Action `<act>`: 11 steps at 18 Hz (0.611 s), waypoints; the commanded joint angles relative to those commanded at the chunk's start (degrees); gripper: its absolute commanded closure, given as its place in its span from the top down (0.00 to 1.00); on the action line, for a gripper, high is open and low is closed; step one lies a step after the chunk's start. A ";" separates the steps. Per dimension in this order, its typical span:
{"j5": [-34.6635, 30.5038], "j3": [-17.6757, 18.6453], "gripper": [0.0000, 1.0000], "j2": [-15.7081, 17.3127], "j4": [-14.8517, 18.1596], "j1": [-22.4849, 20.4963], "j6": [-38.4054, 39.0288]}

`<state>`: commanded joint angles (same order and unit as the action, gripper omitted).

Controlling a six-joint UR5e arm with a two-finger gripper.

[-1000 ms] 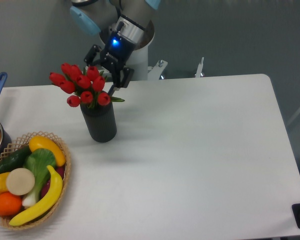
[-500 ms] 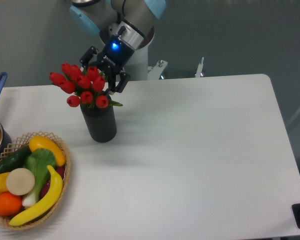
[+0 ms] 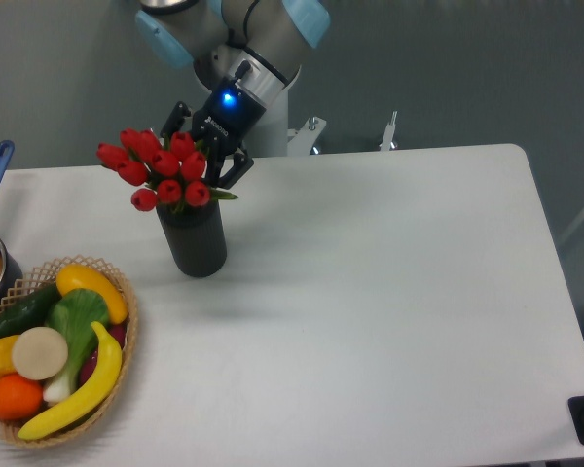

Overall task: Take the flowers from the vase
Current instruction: 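Lower the gripper around the tulip stems and close it, then lift the gripped tulips straight up out of the black vase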

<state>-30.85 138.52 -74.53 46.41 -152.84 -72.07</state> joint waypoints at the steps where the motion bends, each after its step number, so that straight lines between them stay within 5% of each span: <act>1: 0.00 -0.17 0.01 0.09 0.00 0.00 0.00; 11: 1.93 -3.24 0.01 3.16 0.17 -0.26 6.66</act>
<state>-28.92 135.27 -71.37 46.58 -153.11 -65.41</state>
